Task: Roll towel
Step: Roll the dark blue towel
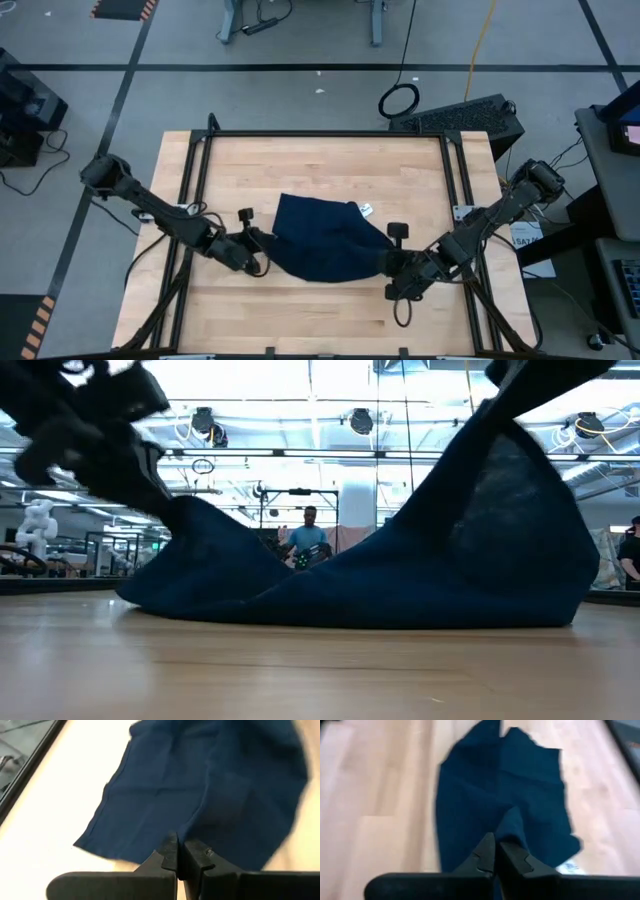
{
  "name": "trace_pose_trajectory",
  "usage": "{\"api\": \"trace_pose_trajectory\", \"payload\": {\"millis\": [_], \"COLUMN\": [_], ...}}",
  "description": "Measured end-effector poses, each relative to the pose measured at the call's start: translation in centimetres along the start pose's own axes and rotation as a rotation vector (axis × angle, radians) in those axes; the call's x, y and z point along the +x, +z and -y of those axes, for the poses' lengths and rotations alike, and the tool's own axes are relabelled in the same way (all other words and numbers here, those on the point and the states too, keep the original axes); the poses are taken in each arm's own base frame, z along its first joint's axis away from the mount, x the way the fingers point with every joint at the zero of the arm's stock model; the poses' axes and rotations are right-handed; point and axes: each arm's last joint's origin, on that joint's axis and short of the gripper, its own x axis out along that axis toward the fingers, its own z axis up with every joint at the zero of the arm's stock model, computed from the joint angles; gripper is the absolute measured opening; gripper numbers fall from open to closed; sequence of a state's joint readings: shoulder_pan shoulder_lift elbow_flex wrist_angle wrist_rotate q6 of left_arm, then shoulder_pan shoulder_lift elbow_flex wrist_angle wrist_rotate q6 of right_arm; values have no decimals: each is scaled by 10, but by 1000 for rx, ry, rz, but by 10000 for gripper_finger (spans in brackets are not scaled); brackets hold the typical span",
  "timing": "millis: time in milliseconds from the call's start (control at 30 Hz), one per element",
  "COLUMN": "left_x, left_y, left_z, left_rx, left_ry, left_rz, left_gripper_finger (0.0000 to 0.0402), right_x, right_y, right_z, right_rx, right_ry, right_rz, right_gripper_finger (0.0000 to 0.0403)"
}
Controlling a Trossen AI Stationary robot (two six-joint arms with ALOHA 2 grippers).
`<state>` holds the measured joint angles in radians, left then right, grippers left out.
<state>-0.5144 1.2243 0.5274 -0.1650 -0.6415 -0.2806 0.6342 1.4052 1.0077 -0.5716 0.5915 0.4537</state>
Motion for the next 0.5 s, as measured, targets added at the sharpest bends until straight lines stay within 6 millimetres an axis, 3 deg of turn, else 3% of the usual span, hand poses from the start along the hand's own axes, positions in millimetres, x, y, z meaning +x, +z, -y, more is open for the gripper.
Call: {"api": "trace_pose_trajectory", "payload": {"millis": [200,367,500], "left_x": [-18,-21,-20], "left_y": [5,0,-10], "left_z": [14,31,45], "left_rx": [2,27,49], "left_ry": [-193,-306,-347], "left_rz": [61,50,1], "left_gripper_finger": [5,4,4], "right_x": [-1,17,32], "right_y": [-12,-30,-46], "right_z": [-24,-54,-75], "right_rx": [-36,-127,-44], "right_ry": [105,183,215], "right_rz": [-51,-131,-200], "right_gripper_finger": [8,18,32]}}
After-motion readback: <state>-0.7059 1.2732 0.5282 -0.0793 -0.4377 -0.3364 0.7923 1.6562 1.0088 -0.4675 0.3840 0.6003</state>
